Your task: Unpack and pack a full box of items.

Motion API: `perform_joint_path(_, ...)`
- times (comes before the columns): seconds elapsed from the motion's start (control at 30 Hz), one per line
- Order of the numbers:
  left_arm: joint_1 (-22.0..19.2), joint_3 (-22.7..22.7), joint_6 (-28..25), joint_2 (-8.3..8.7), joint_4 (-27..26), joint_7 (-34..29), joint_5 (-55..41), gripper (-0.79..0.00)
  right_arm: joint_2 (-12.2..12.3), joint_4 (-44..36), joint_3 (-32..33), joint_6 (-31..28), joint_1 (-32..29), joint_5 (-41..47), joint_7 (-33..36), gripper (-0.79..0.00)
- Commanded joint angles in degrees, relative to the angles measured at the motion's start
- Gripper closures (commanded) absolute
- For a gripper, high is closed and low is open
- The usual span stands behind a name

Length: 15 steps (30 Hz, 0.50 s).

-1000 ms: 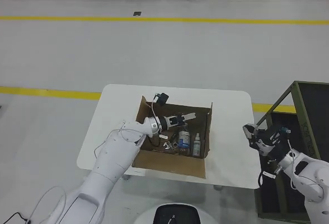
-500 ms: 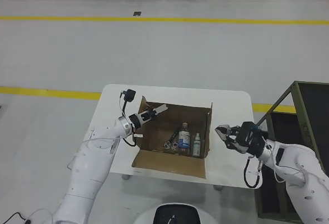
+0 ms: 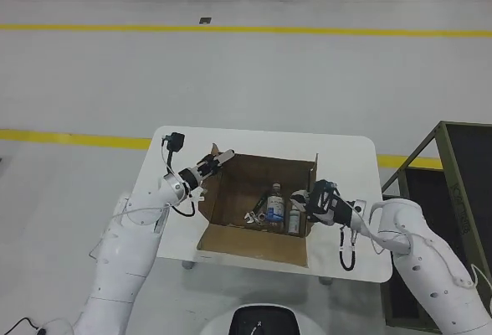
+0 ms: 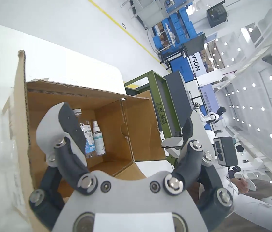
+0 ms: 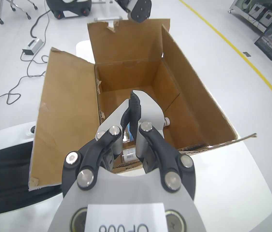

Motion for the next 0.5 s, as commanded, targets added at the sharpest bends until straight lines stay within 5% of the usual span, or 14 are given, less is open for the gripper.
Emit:
perform_joint_path(0.0,-0.1,0.0,0.3,0.09,0.0,0.5,0.2,-0.785,-0.1,1.4,-0.8,0.4,0.6,-0.1,1.1,0.000)
perform_joint_path(0.47,-1.7,2.8,0.8,0.23,2.4,2.9,1.2,-0.785,1.6,-0.9,5.6,4.2,-5.2,3.0,10.2,0.000)
